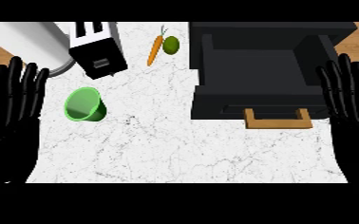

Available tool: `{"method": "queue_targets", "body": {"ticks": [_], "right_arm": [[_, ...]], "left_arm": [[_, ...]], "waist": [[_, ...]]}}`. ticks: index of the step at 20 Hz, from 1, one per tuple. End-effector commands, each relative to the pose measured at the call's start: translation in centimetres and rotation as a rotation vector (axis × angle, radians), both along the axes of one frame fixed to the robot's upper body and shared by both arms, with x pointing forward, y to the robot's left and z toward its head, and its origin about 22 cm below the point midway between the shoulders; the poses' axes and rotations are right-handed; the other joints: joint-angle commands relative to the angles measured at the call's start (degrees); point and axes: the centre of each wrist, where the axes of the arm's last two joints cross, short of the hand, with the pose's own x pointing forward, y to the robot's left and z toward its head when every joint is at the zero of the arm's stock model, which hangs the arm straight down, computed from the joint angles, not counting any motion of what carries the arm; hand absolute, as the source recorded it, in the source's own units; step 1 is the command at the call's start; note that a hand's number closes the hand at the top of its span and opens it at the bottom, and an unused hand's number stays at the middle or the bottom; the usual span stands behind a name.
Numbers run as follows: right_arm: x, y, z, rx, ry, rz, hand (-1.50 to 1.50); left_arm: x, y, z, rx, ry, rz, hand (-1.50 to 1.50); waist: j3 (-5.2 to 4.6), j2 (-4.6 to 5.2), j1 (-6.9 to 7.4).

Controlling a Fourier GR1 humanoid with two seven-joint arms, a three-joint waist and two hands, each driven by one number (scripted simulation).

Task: Pick up the cup, place it into the drawer and close the drawer

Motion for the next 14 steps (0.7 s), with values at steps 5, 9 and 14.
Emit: {"method": "queue_targets", "body": {"ticks": [5, 9, 14], "right_arm": [[0.2, 1.1, 0.5, 0.027, -0.03, 0.021, -1.5], [1.9, 1.4, -0.6, -0.021, 0.134, 0.115, -1.5], [3.1, 0.2, -0.1, -0.018, 0.143, 0.126, -1.5]], "left_arm": [[3.4, 6.5, 1.5, 0.039, -0.012, -0.232, -1.5], [3.6, 8.4, -3.6, -0.182, 0.235, -0.225, -1.5], [5.9, 10.9, -4.2, -0.207, 0.281, -0.246, -1.5]], "waist": [[1.21, -1.43, -0.02], [1.19, -1.22, 0.77], [1.29, -1.54, 0.38]]}}
